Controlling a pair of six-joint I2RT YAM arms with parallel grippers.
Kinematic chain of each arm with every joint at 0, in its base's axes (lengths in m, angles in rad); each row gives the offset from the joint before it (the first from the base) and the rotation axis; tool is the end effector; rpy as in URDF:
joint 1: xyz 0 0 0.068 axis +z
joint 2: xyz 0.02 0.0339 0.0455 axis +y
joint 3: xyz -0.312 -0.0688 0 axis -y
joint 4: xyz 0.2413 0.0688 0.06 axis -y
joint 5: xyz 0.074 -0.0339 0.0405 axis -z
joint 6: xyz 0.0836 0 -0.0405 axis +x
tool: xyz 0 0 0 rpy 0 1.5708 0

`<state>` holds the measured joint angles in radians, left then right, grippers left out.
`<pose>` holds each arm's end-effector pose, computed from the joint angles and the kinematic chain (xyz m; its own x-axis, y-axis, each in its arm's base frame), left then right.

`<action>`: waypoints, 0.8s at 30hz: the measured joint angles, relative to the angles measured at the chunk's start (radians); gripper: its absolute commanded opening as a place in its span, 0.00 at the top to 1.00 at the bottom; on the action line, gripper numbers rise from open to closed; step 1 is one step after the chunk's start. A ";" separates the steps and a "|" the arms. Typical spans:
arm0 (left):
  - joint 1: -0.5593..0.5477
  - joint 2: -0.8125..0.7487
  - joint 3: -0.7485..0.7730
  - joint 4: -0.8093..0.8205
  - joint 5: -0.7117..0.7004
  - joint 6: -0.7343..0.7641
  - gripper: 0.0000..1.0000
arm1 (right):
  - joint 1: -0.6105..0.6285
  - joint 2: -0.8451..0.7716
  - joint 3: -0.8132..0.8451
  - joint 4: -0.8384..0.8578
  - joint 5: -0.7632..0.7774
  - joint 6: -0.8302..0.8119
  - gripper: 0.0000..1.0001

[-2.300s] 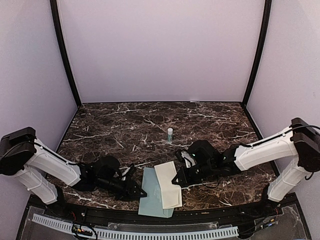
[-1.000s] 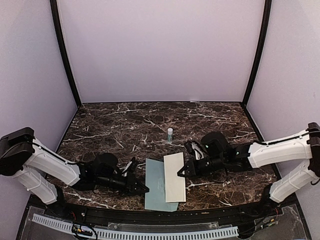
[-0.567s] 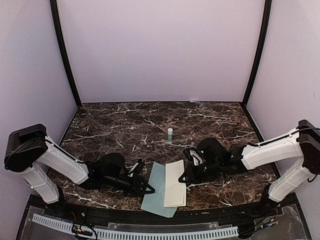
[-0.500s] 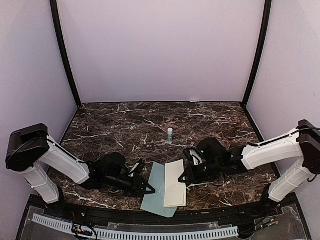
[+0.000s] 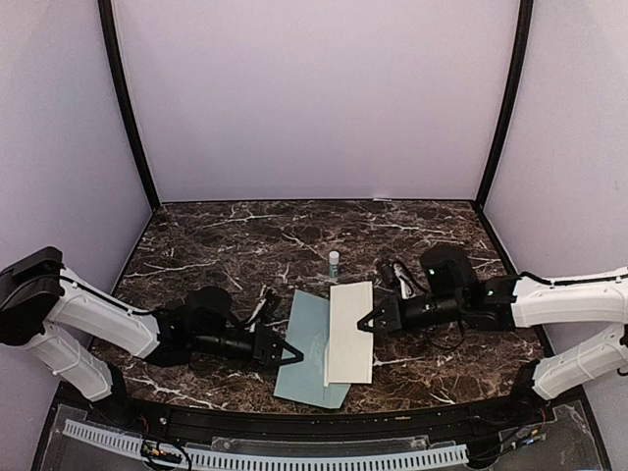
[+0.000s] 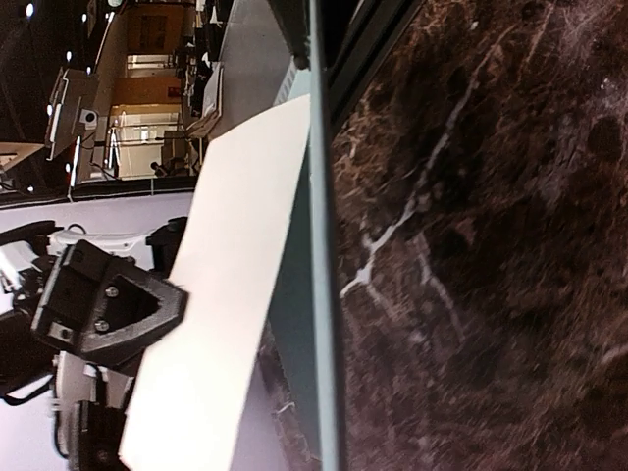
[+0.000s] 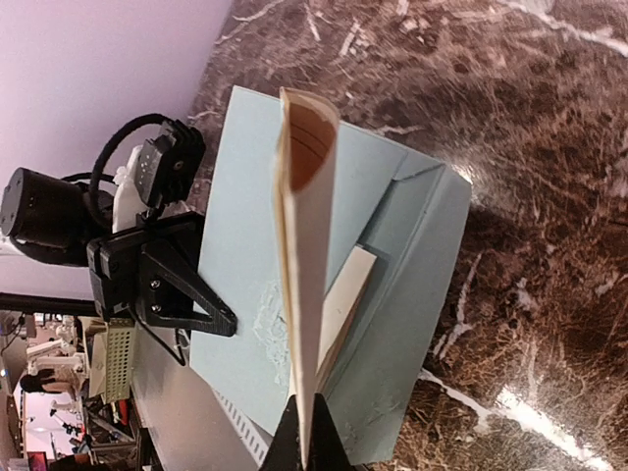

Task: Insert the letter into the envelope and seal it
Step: Place the letter in the envelope.

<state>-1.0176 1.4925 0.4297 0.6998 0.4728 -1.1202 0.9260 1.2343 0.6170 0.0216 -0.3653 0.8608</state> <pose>0.1274 -0.2788 0.1902 -0.9645 0.0366 -0.2616 0.2594 0.3179 -0.9119 0.1410 0.2372 0.2319 -0.9207 -0.0458 -0.3876 -0.3467 0.5520 0.7584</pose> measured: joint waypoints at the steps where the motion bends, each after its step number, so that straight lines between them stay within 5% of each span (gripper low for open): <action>1: 0.000 -0.043 0.000 -0.001 -0.011 0.024 1.00 | -0.010 -0.032 0.002 -0.003 -0.014 -0.007 1.00; 11: 0.011 -0.317 0.041 -0.092 -0.091 0.230 1.00 | -0.029 -0.106 0.168 -0.201 -0.121 -0.121 1.00; 24: 0.027 -0.382 0.073 -0.160 -0.051 0.330 1.00 | -0.045 -0.144 0.196 -0.290 -0.169 -0.153 1.00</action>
<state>-0.9909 1.1103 0.5026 0.5400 0.4213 -0.7902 0.8806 1.0904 0.8131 -0.2687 -0.5343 0.7082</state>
